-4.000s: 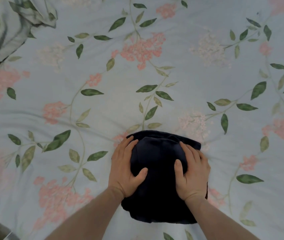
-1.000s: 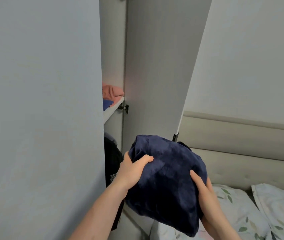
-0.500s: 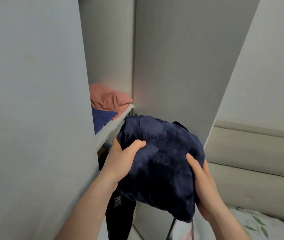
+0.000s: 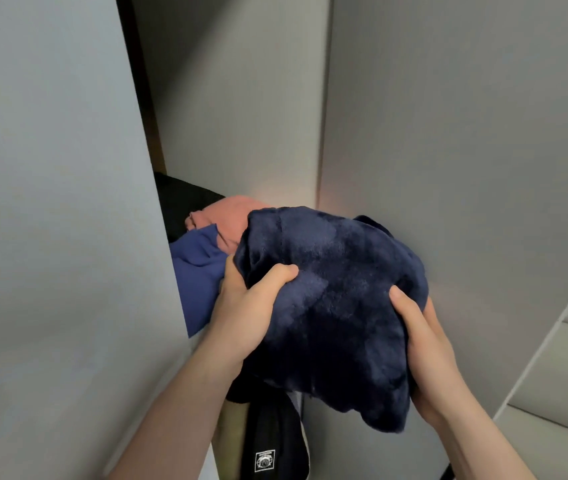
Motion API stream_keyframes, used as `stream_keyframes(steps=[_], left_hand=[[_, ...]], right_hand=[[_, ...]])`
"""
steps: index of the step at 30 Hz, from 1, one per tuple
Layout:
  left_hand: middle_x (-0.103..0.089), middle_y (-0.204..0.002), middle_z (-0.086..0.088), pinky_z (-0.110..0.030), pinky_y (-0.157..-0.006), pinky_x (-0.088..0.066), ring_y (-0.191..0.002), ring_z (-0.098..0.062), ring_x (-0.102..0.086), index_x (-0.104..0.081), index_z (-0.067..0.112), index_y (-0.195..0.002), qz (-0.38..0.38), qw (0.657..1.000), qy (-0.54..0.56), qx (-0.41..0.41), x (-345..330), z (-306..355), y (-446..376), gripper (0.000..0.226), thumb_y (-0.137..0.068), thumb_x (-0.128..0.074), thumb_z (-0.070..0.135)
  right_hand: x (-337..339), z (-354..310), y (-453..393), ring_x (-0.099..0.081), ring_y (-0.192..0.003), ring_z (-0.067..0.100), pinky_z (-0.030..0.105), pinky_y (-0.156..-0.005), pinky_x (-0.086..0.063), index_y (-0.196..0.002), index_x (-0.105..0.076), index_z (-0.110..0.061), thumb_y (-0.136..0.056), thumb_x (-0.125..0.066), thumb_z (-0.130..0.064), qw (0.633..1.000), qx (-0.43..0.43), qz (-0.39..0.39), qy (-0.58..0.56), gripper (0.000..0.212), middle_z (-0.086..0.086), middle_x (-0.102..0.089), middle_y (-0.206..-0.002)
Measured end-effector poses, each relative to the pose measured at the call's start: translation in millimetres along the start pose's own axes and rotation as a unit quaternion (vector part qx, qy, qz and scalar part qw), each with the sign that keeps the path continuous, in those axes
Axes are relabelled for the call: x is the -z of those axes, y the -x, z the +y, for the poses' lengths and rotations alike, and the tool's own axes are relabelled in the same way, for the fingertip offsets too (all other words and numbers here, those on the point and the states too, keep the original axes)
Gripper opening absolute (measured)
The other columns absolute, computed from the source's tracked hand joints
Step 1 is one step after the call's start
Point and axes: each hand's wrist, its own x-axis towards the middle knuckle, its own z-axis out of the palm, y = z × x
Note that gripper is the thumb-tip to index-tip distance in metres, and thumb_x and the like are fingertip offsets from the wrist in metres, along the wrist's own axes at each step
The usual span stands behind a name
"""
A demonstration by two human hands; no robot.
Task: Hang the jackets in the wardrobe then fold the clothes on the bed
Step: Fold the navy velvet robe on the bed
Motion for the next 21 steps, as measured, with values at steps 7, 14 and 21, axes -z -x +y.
stream_keyframes(steps=[7,14,21], left_hand=[[-0.068,-0.126,0.016,-0.051,-0.100,-0.053,-0.115,-0.021,-0.067,-0.053,0.048,-0.133,0.022,0.998,0.032,-0.048,0,23,-18,0.076,-0.063,-0.080,0.059],[-0.055,-0.140,0.014,-0.048,-0.106,-0.050,-0.125,-0.017,-0.059,-0.037,0.048,-0.144,0.102,0.985,0.104,-0.091,-10,50,-21,0.098,-0.056,-0.079,0.062],[-0.048,-0.137,0.009,-0.046,-0.104,-0.048,-0.124,-0.018,-0.053,-0.037,0.048,-0.145,0.234,0.955,0.110,-0.143,-25,92,-54,0.091,-0.065,-0.079,0.056]], right_hand=[[-23,-31,-30,-0.072,-0.107,0.008,0.040,-0.091,-0.055,-0.127,-0.061,-0.048,-0.090,-0.066,-0.051,0.999,0.043,-0.010,0.002,0.038,-0.017,-0.072,-0.121],[-49,-80,-63,-0.073,-0.087,-0.001,0.028,-0.074,-0.053,-0.118,-0.066,-0.046,-0.091,-0.067,-0.047,0.996,0.083,-0.010,0.015,0.028,-0.021,-0.074,-0.107],[-93,-105,-132,-0.073,-0.068,-0.001,0.023,-0.058,-0.052,-0.110,-0.070,-0.040,-0.089,-0.069,-0.047,0.996,0.056,-0.061,-0.011,0.023,-0.020,-0.076,-0.083]])
